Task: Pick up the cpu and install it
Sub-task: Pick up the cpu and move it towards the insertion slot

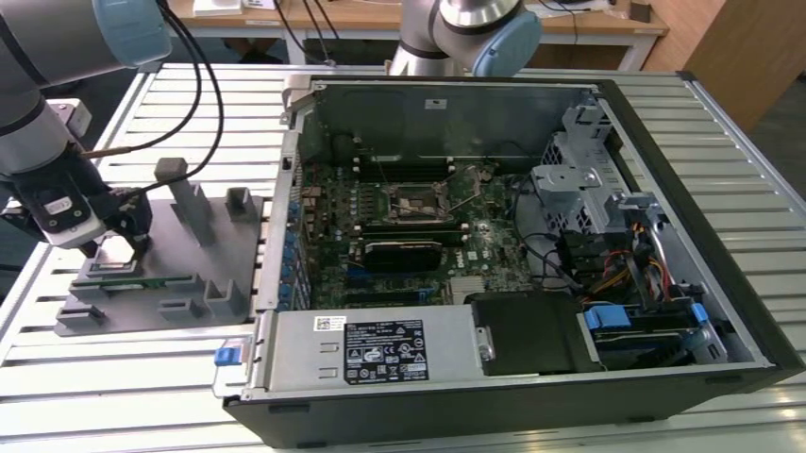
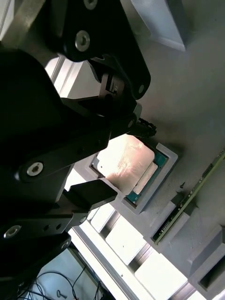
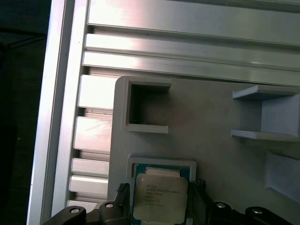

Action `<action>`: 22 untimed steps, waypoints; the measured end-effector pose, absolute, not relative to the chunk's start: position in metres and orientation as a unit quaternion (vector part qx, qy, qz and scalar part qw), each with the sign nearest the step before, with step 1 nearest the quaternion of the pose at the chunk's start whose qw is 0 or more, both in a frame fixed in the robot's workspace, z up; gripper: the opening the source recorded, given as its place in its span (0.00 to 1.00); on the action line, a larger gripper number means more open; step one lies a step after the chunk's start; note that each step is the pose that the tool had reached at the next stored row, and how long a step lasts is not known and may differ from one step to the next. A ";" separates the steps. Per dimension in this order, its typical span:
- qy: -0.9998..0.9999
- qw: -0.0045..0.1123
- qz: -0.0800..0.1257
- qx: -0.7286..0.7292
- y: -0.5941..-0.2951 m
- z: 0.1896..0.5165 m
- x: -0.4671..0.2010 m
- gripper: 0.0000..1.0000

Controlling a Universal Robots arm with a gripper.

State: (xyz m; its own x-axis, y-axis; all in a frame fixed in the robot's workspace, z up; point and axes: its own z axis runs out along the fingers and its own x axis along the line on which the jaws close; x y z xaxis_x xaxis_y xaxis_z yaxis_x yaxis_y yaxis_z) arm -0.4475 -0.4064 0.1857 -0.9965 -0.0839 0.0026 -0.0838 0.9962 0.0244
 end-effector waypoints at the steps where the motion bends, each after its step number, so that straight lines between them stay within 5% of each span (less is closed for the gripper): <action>1: -0.999 0.002 -0.012 0.041 -0.406 0.186 -0.448 0.64; 15: -1.000 0.002 -0.011 0.022 -0.407 0.186 -0.448 0.64; 22: -1.000 0.002 -0.010 0.021 -0.407 0.187 -0.447 0.53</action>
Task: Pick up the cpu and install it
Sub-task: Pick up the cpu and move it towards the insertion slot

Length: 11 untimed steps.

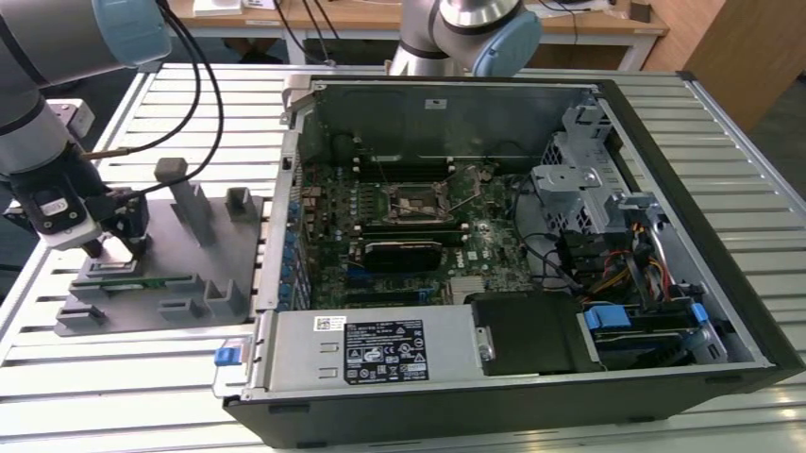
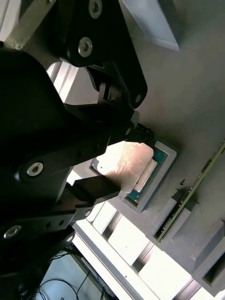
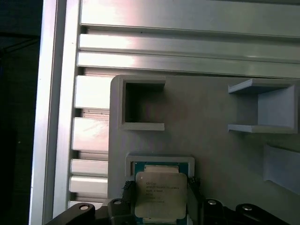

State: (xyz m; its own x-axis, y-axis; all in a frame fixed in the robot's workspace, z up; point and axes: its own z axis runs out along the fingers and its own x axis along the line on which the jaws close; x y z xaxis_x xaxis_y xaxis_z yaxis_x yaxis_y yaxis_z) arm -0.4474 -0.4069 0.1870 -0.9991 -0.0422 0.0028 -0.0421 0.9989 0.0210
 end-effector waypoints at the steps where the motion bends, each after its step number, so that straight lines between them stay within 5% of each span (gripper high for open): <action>1: -1.000 0.002 -0.010 0.021 -0.407 0.189 -0.447 0.53; 11: -1.000 0.002 -0.011 0.021 -0.407 0.212 -0.447 0.53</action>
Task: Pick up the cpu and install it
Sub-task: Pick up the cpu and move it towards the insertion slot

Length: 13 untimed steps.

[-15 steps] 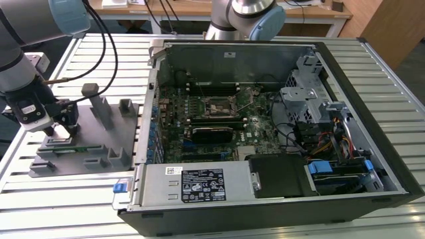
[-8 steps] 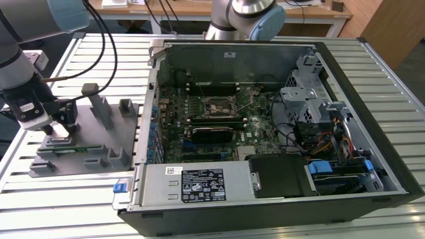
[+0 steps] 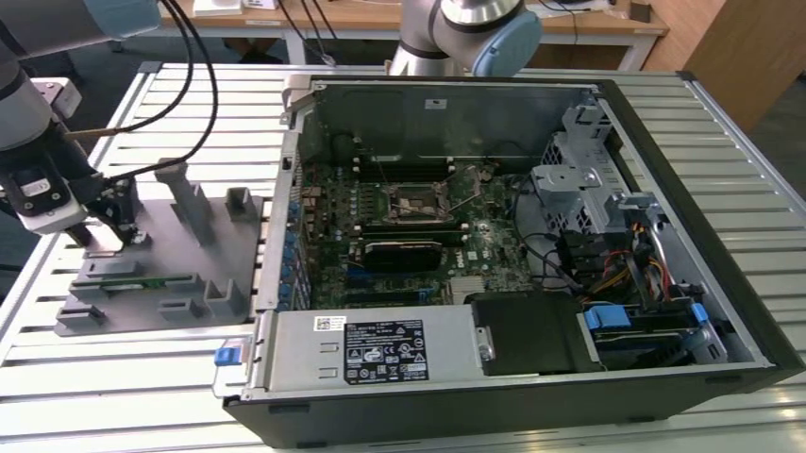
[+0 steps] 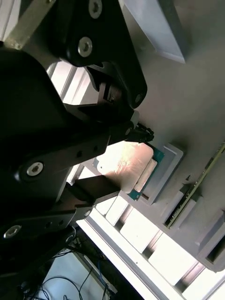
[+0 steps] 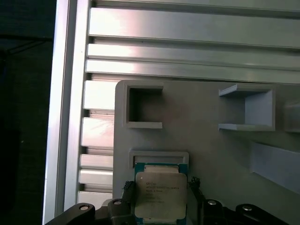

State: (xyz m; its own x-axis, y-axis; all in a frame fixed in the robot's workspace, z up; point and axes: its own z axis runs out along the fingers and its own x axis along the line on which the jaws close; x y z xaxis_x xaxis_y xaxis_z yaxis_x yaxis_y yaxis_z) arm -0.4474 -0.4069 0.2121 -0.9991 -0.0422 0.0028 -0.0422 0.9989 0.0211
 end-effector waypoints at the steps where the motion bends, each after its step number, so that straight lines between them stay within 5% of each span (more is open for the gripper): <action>1: -1.000 0.002 -0.010 0.021 -0.407 0.215 -0.447 0.53; 13: -1.000 0.002 -0.011 0.021 -0.407 0.227 -0.447 0.53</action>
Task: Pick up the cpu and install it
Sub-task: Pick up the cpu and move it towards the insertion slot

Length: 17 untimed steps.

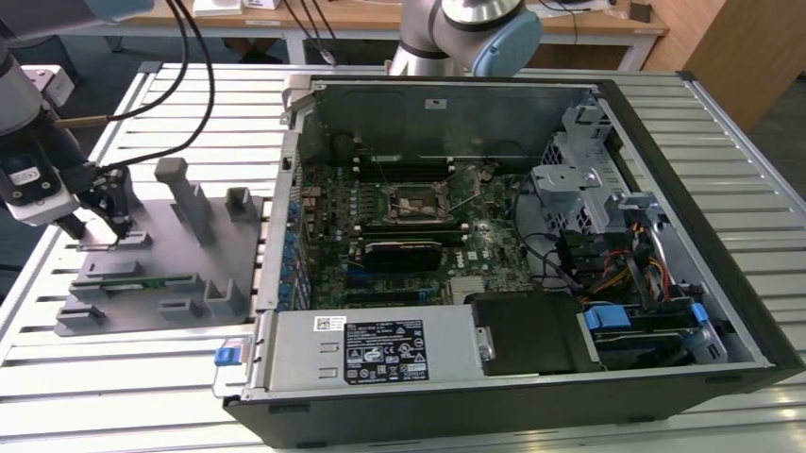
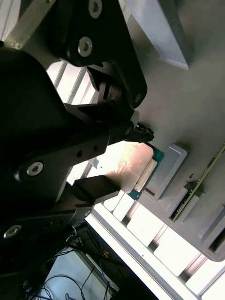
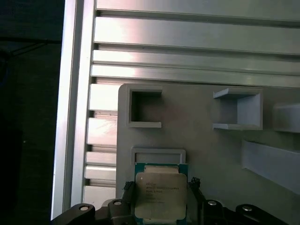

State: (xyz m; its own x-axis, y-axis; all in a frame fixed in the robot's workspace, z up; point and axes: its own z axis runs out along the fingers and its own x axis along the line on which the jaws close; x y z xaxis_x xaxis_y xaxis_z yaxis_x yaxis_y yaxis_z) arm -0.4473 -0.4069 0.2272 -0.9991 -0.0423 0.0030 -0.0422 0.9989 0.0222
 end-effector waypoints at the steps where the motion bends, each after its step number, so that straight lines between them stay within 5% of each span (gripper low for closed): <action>1: -1.000 0.002 -0.011 0.021 -0.407 0.228 -0.447 0.53; 17: -1.000 0.002 -0.011 0.021 -0.407 0.244 -0.447 0.53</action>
